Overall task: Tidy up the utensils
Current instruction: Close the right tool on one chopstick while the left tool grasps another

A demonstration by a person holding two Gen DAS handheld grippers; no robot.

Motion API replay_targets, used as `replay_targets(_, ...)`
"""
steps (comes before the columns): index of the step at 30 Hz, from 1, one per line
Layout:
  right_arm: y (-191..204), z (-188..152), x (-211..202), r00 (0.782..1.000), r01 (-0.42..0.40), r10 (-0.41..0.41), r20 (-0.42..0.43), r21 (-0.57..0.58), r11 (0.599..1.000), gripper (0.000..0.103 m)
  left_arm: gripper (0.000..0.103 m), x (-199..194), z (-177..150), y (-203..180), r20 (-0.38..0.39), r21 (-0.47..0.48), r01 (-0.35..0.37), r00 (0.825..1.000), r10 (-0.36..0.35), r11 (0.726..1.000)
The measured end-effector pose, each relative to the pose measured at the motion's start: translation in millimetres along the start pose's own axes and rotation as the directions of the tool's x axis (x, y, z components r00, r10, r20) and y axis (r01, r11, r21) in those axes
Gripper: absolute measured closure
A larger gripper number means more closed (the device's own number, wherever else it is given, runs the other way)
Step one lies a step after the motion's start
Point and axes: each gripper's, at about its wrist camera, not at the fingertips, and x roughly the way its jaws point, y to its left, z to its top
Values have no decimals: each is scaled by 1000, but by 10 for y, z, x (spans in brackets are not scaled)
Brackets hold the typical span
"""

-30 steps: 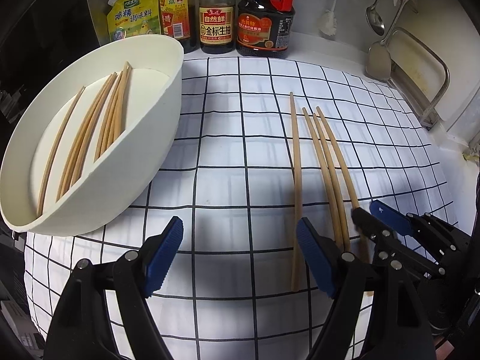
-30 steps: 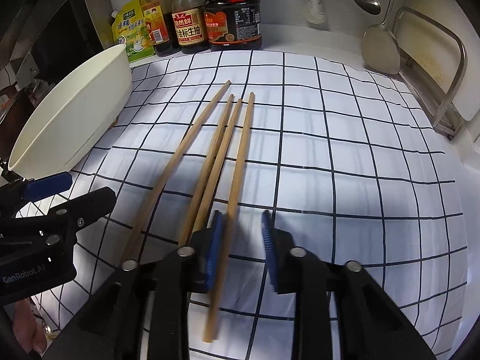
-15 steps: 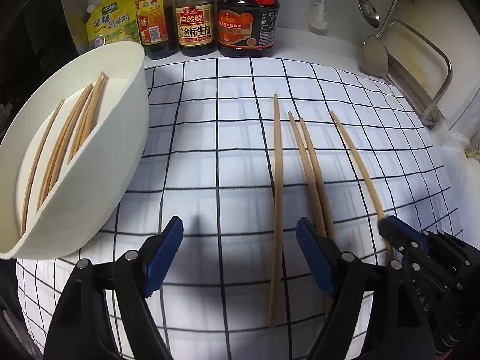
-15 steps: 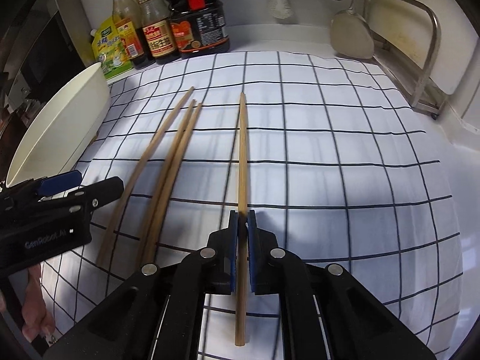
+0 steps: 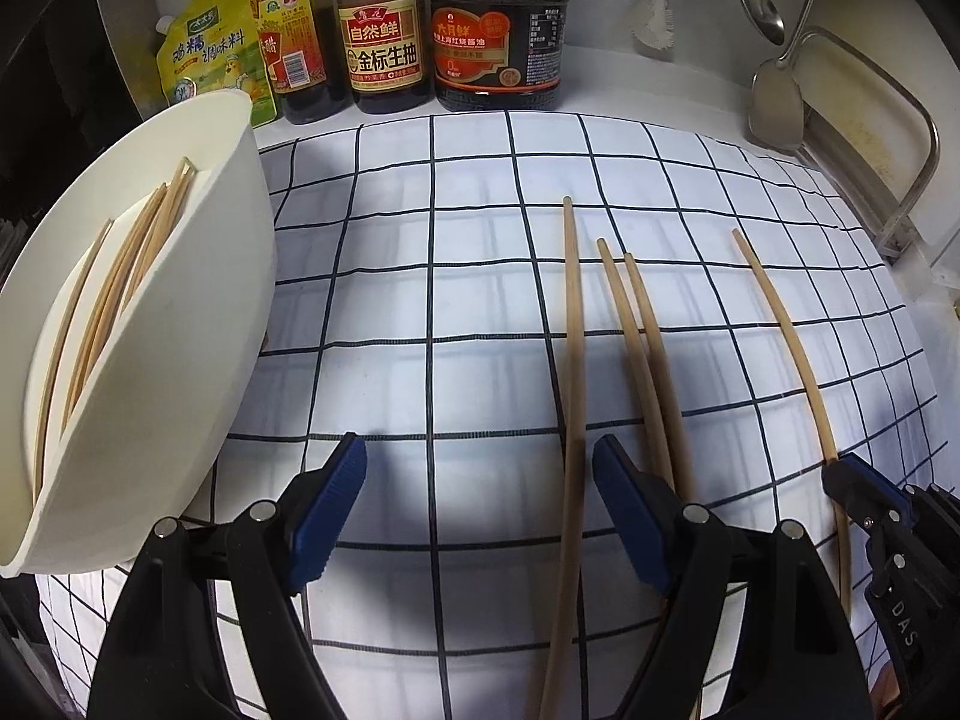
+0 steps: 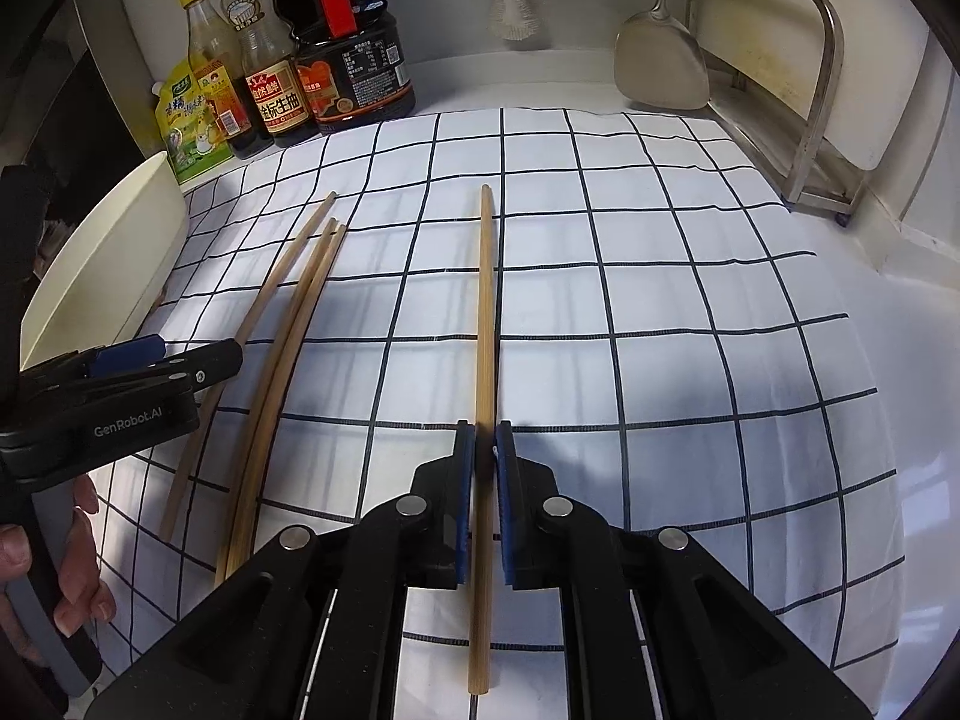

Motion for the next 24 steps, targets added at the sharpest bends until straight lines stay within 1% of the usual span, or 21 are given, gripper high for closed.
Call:
replay_targets(2, -1, 17, 10, 1000, 10, -10, 6, -2, 1000, 86, 26, 21, 18, -9, -1, 2, -8, 1000, 8, 1000)
replay_targets(4, 4, 36, 28, 1000, 14, -14, 9, -9, 1000, 82, 25, 40, 36, -13, 2, 4, -17, 1000, 17, 1000)
replay_targets(7, 42, 66, 59, 999, 43, -43, 13, -42, 998, 81, 22, 51, 44, -20, 11, 4, -24, 1000, 24, 1000)
replay_targets(11, 84, 92, 90, 998, 65, -63, 18, -83, 994, 81, 21, 62, 45, -28, 23, 3, -26, 999, 26, 1000)
replay_targets(12, 92, 99, 97, 998, 67, -66, 18, -91, 994, 81, 25, 56, 44, -42, 28, 9, -24, 999, 24, 1000)
replay_targets(13, 104, 108, 102, 998, 69, -68, 17, -100, 993, 81, 31, 47, 43, -60, 33, 16, -18, 999, 17, 1000)
replay_targets(14, 111, 114, 107, 998, 68, -67, 17, -105, 992, 82, 36, 40, 45, -80, 36, 22, -10, 999, 9, 1000)
replay_targets(15, 116, 116, 111, 998, 66, -65, 17, -107, 992, 82, 45, 27, 44, -108, 38, 29, 3, 999, -4, 1000)
replay_targets(16, 119, 119, 116, 998, 63, -61, 18, -109, 992, 85, 54, 18, 45, -132, 39, 34, 8, 999, -10, 999)
replay_targets(17, 122, 121, 117, 998, 62, -60, 18, -111, 992, 92, 59, 8, 43, -157, 40, 41, 15, 999, -16, 999)
replay_targets(18, 118, 122, 119, 998, 62, -61, 18, -111, 992, 96, 72, -4, 40, -185, 40, 51, 22, 999, -25, 998)
replay_targets(19, 113, 125, 120, 998, 58, -56, 17, -107, 993, 96, 87, -13, 36, -207, 37, 57, 34, 999, -37, 998)
replay_targets(20, 99, 126, 118, 999, 48, -47, 16, -98, 994, 96, 92, -13, 42, -227, 32, 60, 43, 999, -45, 997)
replay_targets(21, 90, 126, 115, 999, 43, -42, 15, -94, 995, 96, 96, -17, 41, -244, 24, 64, 58, 998, -59, 996)
replay_targets(24, 66, 129, 101, 1000, 14, -14, 3, -72, 997, 97, 96, -31, 30, -240, 1, 52, 121, 993, -121, 991)
